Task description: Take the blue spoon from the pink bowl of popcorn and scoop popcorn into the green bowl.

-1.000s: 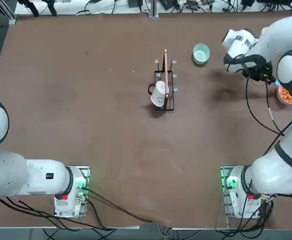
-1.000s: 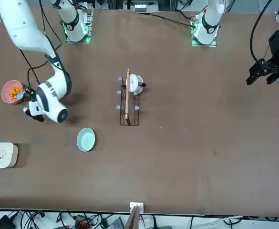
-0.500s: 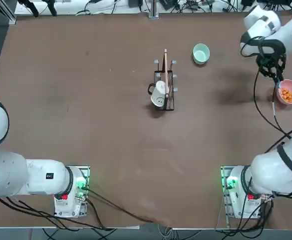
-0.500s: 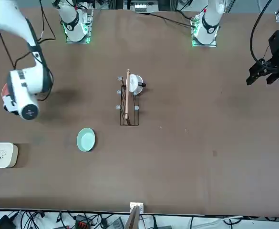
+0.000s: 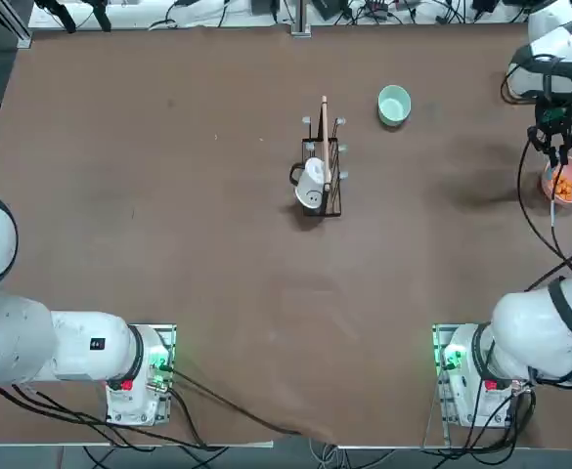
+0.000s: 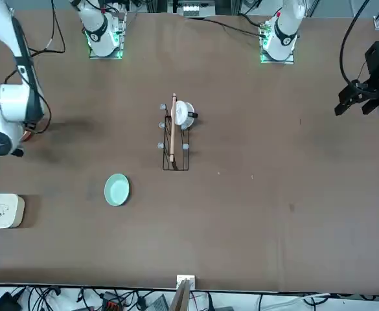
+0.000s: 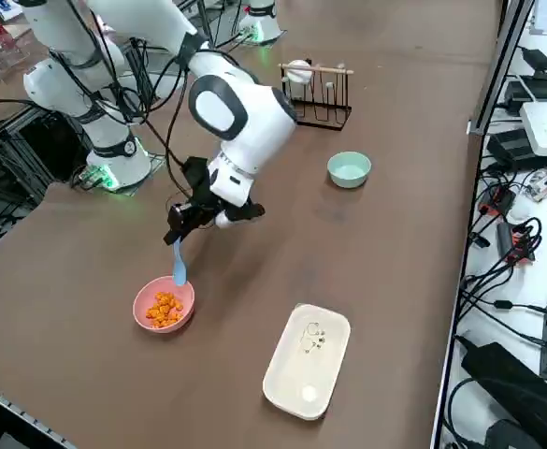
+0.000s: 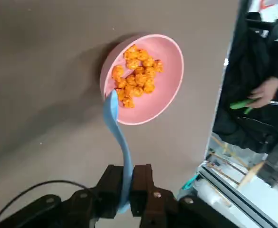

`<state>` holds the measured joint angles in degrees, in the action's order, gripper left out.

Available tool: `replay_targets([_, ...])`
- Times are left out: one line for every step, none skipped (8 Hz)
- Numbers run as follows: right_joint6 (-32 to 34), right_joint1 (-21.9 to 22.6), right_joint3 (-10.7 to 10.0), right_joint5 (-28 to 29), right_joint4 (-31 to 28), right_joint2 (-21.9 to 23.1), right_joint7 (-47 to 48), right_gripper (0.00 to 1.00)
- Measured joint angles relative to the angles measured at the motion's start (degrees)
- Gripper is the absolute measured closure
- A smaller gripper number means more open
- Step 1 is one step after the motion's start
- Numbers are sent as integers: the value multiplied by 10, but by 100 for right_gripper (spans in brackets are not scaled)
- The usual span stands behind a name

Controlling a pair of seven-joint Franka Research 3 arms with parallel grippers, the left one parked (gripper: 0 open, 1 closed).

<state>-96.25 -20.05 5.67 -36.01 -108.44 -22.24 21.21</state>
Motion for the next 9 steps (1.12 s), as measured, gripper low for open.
replay_targets([-4, -12, 0, 9, 5, 1, -22, 87])
replay_targets([-10, -27, -1, 16, 6, 1, -46, 87])
replay_targets([-19, -40, -1, 21, 6, 0, -64, 87])
replay_targets([-29, -51, -1, 23, 6, -4, -74, 87])
replay_targets([-45, -62, -1, 23, 6, -12, -82, 87])
replay_targets([-61, -70, -1, 23, 6, -21, -85, 87])
replay_targets([-72, -76, -1, 23, 7, -30, -85, 87])
replay_targets([-72, -79, -3, 22, 9, -32, -80, 87])
replay_targets([-73, -83, -3, 19, 10, -32, -66, 87])
